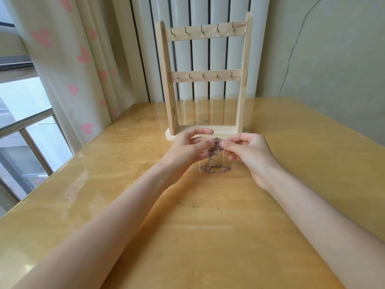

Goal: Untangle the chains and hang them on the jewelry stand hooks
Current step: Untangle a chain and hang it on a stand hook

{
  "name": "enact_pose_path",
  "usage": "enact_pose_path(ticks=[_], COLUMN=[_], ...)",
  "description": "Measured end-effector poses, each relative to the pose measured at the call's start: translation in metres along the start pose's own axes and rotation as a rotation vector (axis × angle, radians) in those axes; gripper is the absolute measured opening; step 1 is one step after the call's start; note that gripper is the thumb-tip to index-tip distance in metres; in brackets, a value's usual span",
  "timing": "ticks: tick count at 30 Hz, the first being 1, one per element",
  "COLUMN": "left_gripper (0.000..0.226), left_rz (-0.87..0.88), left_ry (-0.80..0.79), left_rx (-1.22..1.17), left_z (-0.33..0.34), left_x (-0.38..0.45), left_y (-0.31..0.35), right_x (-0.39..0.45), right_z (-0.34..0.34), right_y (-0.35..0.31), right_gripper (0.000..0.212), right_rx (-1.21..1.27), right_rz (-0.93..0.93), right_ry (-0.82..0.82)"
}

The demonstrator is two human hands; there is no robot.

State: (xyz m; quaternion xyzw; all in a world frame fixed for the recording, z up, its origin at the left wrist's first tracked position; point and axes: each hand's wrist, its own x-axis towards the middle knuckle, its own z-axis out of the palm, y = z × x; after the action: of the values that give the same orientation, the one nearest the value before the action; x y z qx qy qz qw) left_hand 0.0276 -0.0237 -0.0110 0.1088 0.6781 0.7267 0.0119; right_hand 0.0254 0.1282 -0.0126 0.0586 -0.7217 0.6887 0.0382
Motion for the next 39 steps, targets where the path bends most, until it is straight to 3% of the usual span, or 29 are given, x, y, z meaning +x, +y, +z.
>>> enact_pose_path(ticks=[9,12,15,18,21,25,27,31,33,37,39], left_gripper=[0.012,0.010,0.007,0.007,0.019,0.013,0.005,0.014,0.017,0.016,0.014], left_rz=[0.025,0.029,0.075,0.127,0.057,-0.080,-0.091,-0.061,-0.080,-0.138,-0.170], left_ry=[-0.003,0.036,0.037,0.005,-0.040,-0.115,-0.144,-0.140,-0.114,-0.030,-0.003], left_rx=[0.174,0.050,0.137,0.249,0.187,0.169,0.208,0.162,0.063,-0.123,-0.201], left_z=[0.003,-0.002,-0.004,-0.001,-0.004,-0.008,-0.007,-0.005,-0.006,-0.010,-0.012], left_x=[-0.003,-0.001,-0.001,-0.002,-0.003,-0.003,-0.003,-0.003,-0.002,0.002,0.002], left_y=[0.000,0.002,0.003,0.006,0.009,0.006,0.006,0.008,0.008,0.010,0.010], right_x=[0.000,-0.001,-0.004,-0.005,-0.003,0.002,0.003,0.003,0.003,-0.001,-0.004], right_z=[-0.004,-0.005,-0.002,0.000,-0.003,-0.006,-0.006,-0.006,-0.006,-0.002,0.002], right_y=[-0.009,-0.007,-0.002,-0.004,-0.003,-0.003,-0.004,-0.007,-0.007,-0.004,-0.003], right_gripper=[0.018,0.004,0.013,0.015,0.007,0.009,0.013,0.012,0.010,0.008,0.007], right_rx=[0.345,0.174,-0.065,-0.093,-0.083,0.138,0.300,0.484,0.440,0.050,-0.034], right_rz=[0.011,0.018,-0.017,-0.042,-0.035,0.039,0.093,0.134,0.105,0.004,-0.011], right_ry=[-0.110,-0.183,-0.216,-0.192,-0.140,-0.086,-0.126,-0.240,-0.244,-0.214,-0.232])
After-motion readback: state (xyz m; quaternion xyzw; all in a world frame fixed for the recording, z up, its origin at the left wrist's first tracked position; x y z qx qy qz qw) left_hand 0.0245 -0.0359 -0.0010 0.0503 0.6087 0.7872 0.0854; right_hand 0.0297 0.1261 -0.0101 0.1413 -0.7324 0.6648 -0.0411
